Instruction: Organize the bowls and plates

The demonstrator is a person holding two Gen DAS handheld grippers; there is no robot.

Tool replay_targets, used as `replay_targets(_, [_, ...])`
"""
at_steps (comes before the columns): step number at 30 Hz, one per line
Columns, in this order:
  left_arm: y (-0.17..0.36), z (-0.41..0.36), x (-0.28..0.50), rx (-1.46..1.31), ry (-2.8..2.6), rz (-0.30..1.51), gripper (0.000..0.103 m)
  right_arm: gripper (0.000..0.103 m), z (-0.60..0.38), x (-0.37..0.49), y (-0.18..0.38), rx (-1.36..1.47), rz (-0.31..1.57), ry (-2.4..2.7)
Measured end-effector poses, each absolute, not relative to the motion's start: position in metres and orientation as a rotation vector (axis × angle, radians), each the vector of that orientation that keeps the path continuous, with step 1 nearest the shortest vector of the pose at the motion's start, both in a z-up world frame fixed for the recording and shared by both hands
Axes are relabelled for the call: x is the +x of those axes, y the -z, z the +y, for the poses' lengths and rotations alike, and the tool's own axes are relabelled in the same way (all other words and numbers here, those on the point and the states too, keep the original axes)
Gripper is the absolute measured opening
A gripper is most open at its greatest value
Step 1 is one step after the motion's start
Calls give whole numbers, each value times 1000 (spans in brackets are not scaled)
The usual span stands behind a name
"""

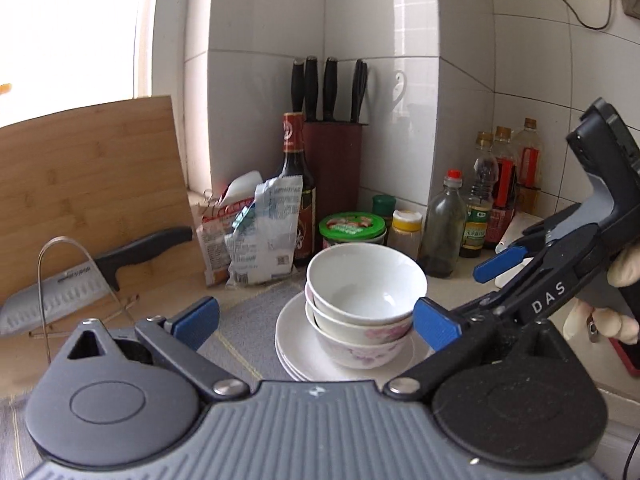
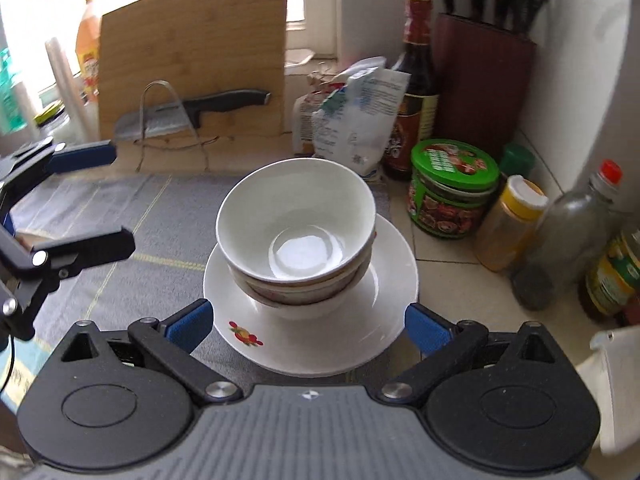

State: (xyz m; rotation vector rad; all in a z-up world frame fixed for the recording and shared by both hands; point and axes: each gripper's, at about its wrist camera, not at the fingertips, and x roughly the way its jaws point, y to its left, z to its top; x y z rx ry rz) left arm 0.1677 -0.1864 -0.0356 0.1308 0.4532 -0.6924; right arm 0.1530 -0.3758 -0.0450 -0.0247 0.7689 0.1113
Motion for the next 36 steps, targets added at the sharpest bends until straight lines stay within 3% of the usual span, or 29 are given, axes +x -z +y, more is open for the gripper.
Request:
replay_targets(6, [29,-178,154,113,585,604,102,103,-355,120,43,123,781,146])
replay_targets(18, [14,-158,130,133,507,629,102,103,-323,75,31,158,726,254])
replay_targets(36, [15,-160,134,140,488,659,102,103,-316,74,29,155,720,258])
